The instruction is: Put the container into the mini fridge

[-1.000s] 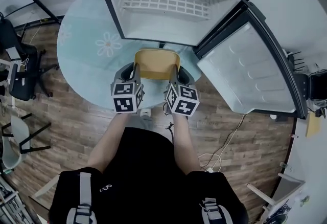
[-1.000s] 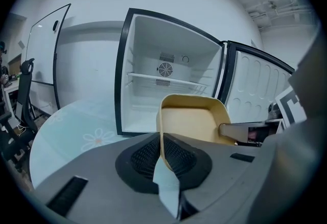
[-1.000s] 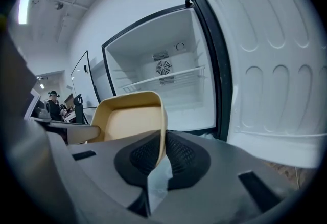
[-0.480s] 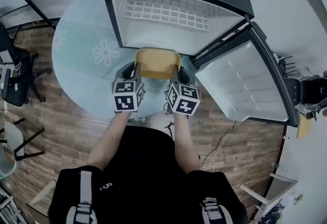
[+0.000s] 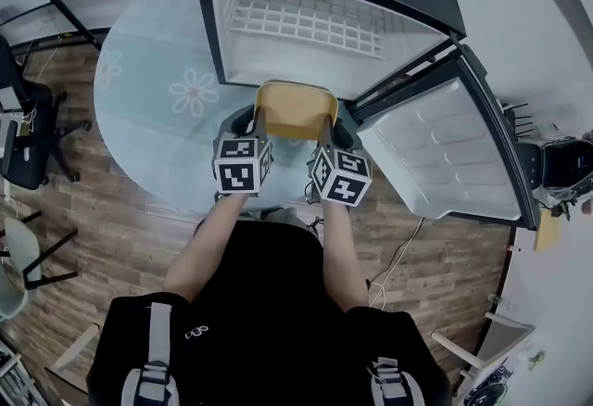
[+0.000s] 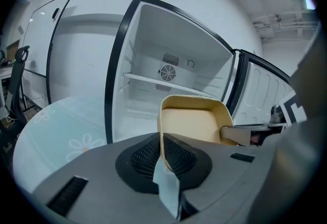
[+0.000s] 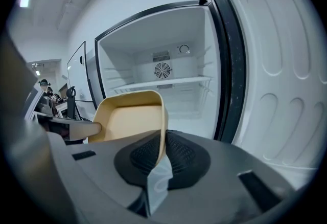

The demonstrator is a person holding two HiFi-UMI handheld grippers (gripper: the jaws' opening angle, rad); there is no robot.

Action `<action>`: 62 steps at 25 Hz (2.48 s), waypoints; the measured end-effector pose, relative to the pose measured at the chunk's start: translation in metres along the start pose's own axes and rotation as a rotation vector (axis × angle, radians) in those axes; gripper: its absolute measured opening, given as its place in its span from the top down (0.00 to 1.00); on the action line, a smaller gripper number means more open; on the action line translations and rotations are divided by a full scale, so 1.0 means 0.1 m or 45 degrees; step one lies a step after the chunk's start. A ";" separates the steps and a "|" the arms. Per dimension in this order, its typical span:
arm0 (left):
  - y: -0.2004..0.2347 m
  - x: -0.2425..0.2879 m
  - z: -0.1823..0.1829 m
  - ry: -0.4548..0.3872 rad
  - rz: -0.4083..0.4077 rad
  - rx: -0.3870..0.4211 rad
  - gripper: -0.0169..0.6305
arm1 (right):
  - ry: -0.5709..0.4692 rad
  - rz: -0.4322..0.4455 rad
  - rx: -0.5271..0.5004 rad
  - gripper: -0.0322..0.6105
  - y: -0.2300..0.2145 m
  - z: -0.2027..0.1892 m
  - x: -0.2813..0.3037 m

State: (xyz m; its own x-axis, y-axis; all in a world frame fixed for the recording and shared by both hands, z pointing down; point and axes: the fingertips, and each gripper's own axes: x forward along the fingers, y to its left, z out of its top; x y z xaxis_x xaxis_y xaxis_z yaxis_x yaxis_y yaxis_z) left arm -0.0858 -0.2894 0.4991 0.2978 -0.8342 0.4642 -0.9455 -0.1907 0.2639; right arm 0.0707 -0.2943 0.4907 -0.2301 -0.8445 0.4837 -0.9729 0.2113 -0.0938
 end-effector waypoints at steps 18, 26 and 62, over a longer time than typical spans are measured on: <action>-0.11 0.33 -0.20 0.112 0.049 -0.056 0.95 | 0.147 0.037 0.028 0.91 -0.29 -0.22 0.25; -0.05 0.54 -0.22 0.133 0.050 -0.081 0.95 | 0.181 0.045 0.031 0.91 -0.36 -0.24 0.46; 0.48 1.59 -0.06 0.178 0.119 -0.050 0.95 | 0.296 -0.003 0.058 0.91 -0.43 -0.26 1.67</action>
State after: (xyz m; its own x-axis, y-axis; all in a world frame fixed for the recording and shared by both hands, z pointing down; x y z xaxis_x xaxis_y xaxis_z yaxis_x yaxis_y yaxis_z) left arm -0.0833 -0.4282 0.5912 0.2272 -0.7664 0.6008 -0.9648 -0.0931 0.2460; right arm 0.0749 -0.4313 0.5984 -0.2211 -0.7078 0.6709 -0.9748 0.1825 -0.1286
